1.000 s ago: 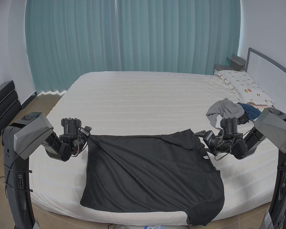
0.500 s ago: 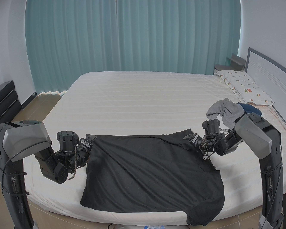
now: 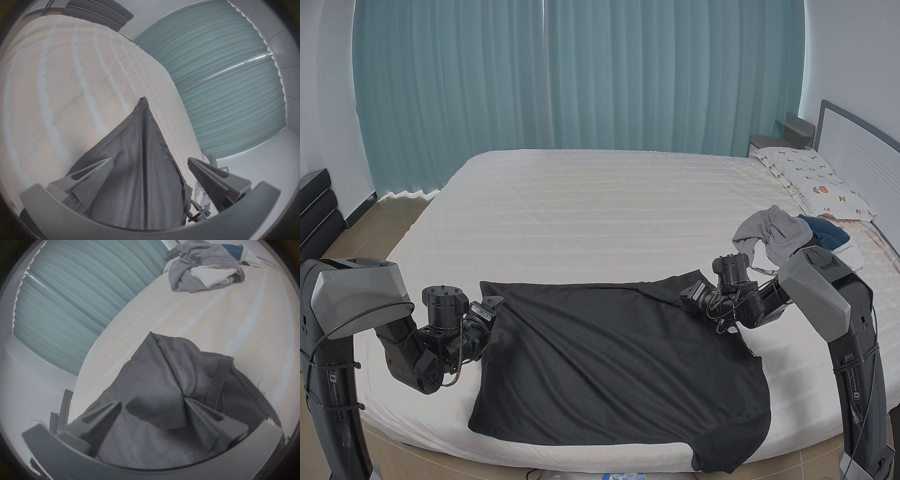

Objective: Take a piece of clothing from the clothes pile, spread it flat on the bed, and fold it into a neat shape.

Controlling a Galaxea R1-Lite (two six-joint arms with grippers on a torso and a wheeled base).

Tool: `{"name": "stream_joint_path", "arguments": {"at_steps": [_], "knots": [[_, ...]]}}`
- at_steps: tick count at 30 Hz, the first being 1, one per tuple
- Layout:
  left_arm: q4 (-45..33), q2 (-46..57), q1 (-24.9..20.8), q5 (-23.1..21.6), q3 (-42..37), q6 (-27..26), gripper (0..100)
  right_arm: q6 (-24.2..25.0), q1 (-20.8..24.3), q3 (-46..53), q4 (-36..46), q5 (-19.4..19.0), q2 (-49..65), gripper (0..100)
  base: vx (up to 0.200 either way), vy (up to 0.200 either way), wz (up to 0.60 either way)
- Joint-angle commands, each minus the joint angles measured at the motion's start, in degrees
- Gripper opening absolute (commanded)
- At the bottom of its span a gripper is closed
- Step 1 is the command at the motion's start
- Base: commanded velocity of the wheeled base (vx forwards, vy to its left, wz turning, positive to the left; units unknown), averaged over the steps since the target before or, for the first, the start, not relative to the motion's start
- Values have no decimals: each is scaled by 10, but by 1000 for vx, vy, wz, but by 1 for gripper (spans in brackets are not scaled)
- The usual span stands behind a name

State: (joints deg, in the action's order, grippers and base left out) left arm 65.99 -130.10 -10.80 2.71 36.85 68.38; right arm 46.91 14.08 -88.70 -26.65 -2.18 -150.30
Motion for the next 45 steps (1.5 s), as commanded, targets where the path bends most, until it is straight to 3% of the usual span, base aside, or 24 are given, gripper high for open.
{"name": "stream_joint_path", "arguments": {"at_steps": [1, 10, 13, 17, 28, 29, 36, 45], "knots": [[0, -3, 0, 1, 0, 0, 100, -2, 1, -2, 2, 7, 13, 0, 0, 0, 0], [0, -3, -1, 1, -4, -1, 100, -26, -5, -27, 3, 19, 24, 0, 0, 0, 0], [0, -3, -1, 1, -5, -1, 100, -26, -5, -88, -5, 20, 13, 0, 0, 0, 0], [0, -4, -3, 11, -4, -1, 100, -25, -14, -259, -8, 21, -54, 0, 0, 0, 0], [0, -4, -3, 12, -5, -1, 100, -119, -15, -259, -67, 10, -127, 0, 0, 0, 0], [0, -4, -3, 12, -5, -1, 100, -130, -14, -259, -70, 10, -135, 100, 0, 0, 0], [0, -4, -3, 12, -6, -1, 100, -139, -7, -259, -105, 5, -141, 100, 0, 0, 0], [0, -4, -3, 11, -6, -1, 100, -125, -52, -259, -102, 7, -85, 100, 0, 0, 0]]}}
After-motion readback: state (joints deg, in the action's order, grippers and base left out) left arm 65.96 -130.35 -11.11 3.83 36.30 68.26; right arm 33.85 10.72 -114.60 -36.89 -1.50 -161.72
